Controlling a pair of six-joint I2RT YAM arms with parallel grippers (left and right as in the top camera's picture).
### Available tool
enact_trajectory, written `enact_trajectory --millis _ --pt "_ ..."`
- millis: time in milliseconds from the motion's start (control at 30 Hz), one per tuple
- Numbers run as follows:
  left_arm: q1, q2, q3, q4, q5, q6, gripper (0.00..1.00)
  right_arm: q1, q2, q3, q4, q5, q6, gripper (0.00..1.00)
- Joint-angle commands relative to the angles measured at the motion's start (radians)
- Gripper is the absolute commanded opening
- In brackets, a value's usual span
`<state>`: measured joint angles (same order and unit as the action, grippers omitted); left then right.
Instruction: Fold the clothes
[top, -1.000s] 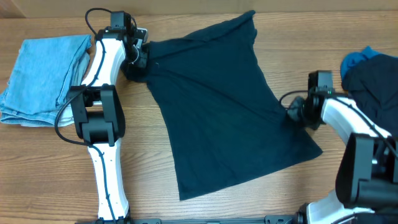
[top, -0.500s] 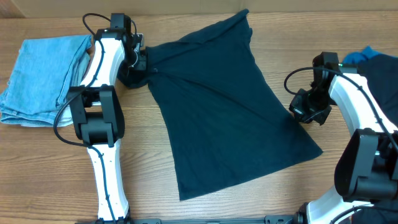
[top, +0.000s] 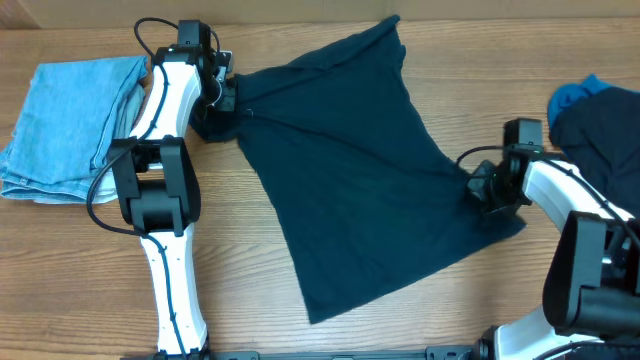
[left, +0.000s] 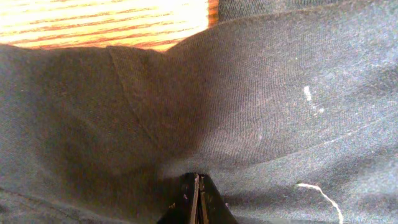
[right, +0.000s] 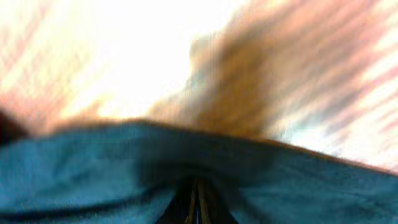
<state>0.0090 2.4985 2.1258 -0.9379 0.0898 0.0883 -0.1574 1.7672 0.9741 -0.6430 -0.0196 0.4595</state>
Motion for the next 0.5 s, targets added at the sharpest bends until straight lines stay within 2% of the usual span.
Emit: enact_trajectory --millis 0,100,267,400,467 --pt "0.028 0.088 -0.047 -0.058 -0.068 -0.021 0.04 -0.064 0.066 -0.014 0.071 0.071 -0.049 0.04" --pt "0.033 0.088 -0.047 -0.111 -0.067 -0.065 0.04 -0.080 0.149 0.036 0.096 0.035 -0.089 0.04" --pt "0.032 0.088 -0.047 -0.249 -0.064 -0.104 0.04 -0.080 0.373 0.255 0.108 -0.008 -0.129 0.04" --pt "0.031 0.088 -0.047 -0.333 -0.038 -0.141 0.04 -0.080 0.390 0.377 0.115 -0.013 -0.148 0.04" --pt "0.030 0.088 -0.047 -0.372 0.046 -0.173 0.04 -0.079 0.390 0.455 0.115 -0.028 -0.163 0.04"
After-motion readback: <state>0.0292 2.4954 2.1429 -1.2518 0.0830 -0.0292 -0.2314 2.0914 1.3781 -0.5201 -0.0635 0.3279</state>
